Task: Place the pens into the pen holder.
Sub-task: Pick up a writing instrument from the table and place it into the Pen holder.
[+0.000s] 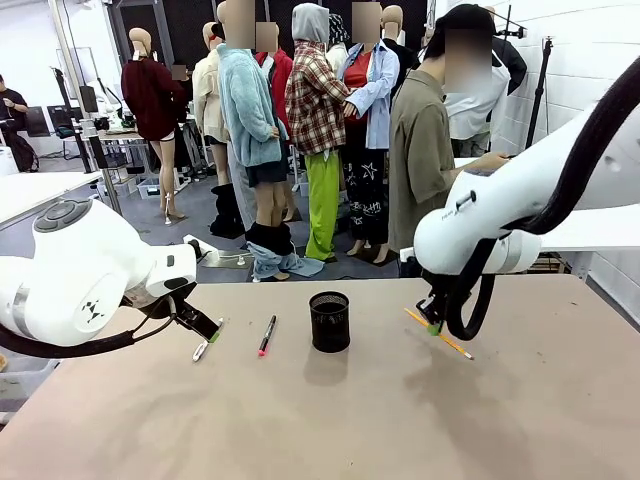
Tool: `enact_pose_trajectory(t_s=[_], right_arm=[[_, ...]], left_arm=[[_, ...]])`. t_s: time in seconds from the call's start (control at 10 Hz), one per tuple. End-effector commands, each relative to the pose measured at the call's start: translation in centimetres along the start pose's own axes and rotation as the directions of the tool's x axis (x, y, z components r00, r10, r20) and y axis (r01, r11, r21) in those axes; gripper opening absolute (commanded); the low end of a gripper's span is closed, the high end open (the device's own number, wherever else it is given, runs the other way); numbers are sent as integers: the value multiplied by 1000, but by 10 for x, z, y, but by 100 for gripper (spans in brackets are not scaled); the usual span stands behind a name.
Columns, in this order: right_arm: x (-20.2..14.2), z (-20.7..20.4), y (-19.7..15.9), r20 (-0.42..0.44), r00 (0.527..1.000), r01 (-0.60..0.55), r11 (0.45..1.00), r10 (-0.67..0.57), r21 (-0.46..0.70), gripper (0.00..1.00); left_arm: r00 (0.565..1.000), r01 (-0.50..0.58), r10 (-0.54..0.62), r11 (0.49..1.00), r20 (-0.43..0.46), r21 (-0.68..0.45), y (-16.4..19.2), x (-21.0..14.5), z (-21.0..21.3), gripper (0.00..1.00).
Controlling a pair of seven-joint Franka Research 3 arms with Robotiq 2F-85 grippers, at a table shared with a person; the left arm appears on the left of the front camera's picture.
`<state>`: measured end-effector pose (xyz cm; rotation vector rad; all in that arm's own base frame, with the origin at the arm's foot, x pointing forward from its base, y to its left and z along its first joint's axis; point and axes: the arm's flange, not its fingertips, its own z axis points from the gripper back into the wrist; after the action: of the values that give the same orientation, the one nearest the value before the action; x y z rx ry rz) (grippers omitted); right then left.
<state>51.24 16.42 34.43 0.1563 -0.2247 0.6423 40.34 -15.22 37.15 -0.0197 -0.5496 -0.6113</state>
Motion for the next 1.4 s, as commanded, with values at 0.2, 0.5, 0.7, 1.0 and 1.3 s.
enact_pose_trajectory(t_s=[0.2, 0.5, 0.7, 1.0, 1.3], right_arm=[[-29, 54, -4, 382, 906, -306, 906, 183, 292, 0], [-13, 53, -2, 678, 708, -551, 753, 196, 358, 0], [-4, 47, 2, 805, 576, -644, 685, 143, 340, 0], [32, 21, 21, 898, 379, -738, 659, 225, 146, 0], [43, 12, 40, 888, 340, -757, 650, 310, 63, 0]], left_arm=[[1000, -3, 3, 1000, 1, 0, 1, 0, 0, 100], [1000, -3, 3, 1000, 1, 0, 1, 0, 0, 100], [1000, -3, 3, 1000, 1, 0, 1, 0, 0, 100], [1000, -3, 3, 1000, 1, 0, 1, 0, 0, 100], [1000, -3, 3, 1000, 1, 0, 1, 0, 0, 100]])
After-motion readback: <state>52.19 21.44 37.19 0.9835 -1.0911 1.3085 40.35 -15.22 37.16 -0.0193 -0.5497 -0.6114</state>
